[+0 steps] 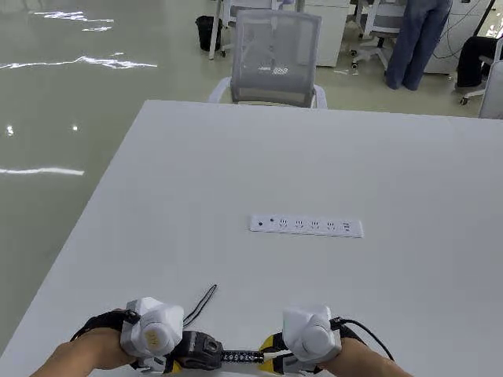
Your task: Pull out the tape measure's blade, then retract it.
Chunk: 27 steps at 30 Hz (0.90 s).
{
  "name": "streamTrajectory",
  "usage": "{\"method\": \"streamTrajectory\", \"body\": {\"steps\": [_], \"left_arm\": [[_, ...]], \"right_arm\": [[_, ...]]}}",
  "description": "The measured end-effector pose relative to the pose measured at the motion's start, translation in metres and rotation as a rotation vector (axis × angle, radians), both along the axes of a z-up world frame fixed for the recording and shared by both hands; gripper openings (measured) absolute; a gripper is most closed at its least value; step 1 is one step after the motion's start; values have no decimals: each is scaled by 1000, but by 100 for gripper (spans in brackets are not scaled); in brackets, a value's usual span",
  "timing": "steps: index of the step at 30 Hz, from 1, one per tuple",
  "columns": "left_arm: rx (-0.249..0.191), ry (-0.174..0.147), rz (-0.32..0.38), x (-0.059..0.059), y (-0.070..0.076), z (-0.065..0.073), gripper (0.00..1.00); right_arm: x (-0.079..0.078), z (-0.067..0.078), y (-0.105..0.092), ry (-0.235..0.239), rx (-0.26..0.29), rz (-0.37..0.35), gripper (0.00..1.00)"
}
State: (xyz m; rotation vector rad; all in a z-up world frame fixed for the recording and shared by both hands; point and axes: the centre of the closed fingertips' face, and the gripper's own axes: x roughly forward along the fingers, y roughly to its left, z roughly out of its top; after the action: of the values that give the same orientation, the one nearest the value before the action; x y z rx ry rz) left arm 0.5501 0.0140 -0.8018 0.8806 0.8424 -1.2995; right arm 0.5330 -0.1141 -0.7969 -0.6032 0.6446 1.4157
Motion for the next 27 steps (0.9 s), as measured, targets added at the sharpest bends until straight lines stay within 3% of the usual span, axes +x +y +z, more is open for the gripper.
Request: {"method": "streamTrajectory", "body": {"steps": [27], "left_arm": [[-1,-2,3,0,-1,0,28]], "right_arm": [[-2,1,-18,17,4,-6,11]]}}
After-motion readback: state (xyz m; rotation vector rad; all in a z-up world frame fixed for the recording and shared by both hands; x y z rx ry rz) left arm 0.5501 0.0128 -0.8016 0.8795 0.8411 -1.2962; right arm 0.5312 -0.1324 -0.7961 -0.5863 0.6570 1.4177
